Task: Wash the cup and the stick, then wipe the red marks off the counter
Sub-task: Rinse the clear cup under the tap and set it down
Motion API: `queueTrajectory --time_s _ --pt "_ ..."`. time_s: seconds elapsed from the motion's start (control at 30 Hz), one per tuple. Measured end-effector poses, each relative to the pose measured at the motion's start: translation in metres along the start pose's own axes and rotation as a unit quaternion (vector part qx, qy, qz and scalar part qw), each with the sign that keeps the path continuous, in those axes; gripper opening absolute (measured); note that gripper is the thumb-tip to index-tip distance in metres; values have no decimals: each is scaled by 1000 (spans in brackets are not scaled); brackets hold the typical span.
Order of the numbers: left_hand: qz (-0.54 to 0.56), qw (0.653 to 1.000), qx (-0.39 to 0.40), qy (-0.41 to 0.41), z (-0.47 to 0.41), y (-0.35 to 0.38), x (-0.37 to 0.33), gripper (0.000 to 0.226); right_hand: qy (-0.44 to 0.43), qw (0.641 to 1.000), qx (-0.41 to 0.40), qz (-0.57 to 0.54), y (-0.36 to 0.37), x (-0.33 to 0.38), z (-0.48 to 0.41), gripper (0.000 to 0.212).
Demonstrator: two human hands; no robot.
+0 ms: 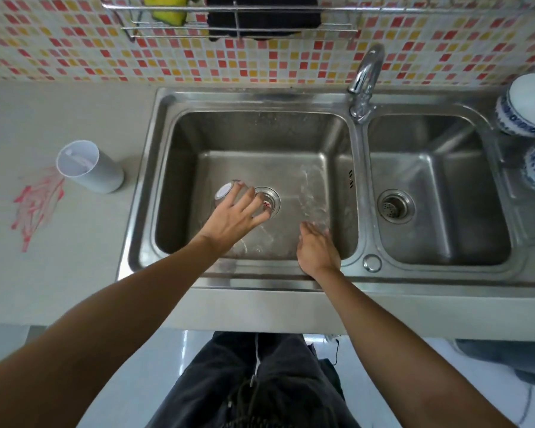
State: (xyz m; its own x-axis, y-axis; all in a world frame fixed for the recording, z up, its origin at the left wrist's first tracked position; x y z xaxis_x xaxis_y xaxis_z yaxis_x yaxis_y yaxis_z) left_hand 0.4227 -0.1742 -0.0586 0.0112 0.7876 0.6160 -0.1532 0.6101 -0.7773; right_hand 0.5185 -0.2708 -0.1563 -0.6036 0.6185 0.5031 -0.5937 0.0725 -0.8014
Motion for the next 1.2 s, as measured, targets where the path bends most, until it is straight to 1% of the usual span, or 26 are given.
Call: queueTrajectory --time_s 0.07,0.13,0.2,0.23,0.3,0.37,0.43,0.5,0.57,0.63,0.7,0.8,0.83,0.97,1.03,1.1,1.2 --pt "-2 1000 3 -8 3 4 2 82 0 1000 5 -5 0 1 1 49" --pt "16 999 5 -47 6 6 10 84 1 1000 5 -7 -1 2 2 50" --pt "85 988 -6 -133 13 5 29 81 4 1000 5 -17 -1 2 2 49" --pt "134 973 -10 -189 20 6 42 80 9 1000 3 -26 -2 1 2 47" --pt "239 922 -22 -303 43 11 66 76 24 999 -6 -44 -7 1 4 44" --pt "331 852 -27 -405 78 25 86 71 56 996 -11 -61 -12 0 8 46" --pt "389 792 -39 -470 116 34 101 66 100 991 -12 -91 -13 -7 9 48" --pt "427 747 -50 -508 154 41 111 67 128 983 -27 -127 -14 -14 7 48" --pt "453 704 -45 -544 192 55 119 77 144 974 -49 -166 -16 -13 4 48" --pt "480 666 -34 -570 224 74 125 85 140 968 -50 -200 -12 6 0 47" --pt "504 632 -24 -588 249 91 132 86 103 970 -33 -218 -2 45 -9 49" --pt "520 586 -31 -620 279 111 145 87 17 972 -1 -234 19 129 -29 52" --pt "521 581 -34 -625 286 115 149 88 -11 971 10 -241 26 160 -36 53" --pt "518 580 -29 -628 308 137 162 89 -120 958 34 -257 40 279 -58 61" --pt "524 569 -23 -634 317 149 164 90 -159 952 55 -256 48 327 -65 67" --pt "536 560 -20 -631 323 160 163 90 -187 950 54 -245 51 364 -73 75" --pt "554 568 -23 -608 325 165 164 96 -206 950 47 -231 52 401 -85 89"
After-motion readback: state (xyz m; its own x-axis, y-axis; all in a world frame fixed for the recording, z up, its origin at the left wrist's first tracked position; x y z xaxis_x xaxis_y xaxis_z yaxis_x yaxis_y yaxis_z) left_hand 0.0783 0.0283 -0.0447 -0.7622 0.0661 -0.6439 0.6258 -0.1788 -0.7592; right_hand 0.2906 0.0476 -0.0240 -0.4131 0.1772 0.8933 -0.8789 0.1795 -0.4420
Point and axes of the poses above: each hand's wrist, its own z-axis away from the middle knuckle, its own y-axis out of the palm, x = y × z, the point moved 10 cm from there along -z, towards the middle knuckle, and after that the axes turned 11 degrees about -z, right-handed, at the moved point
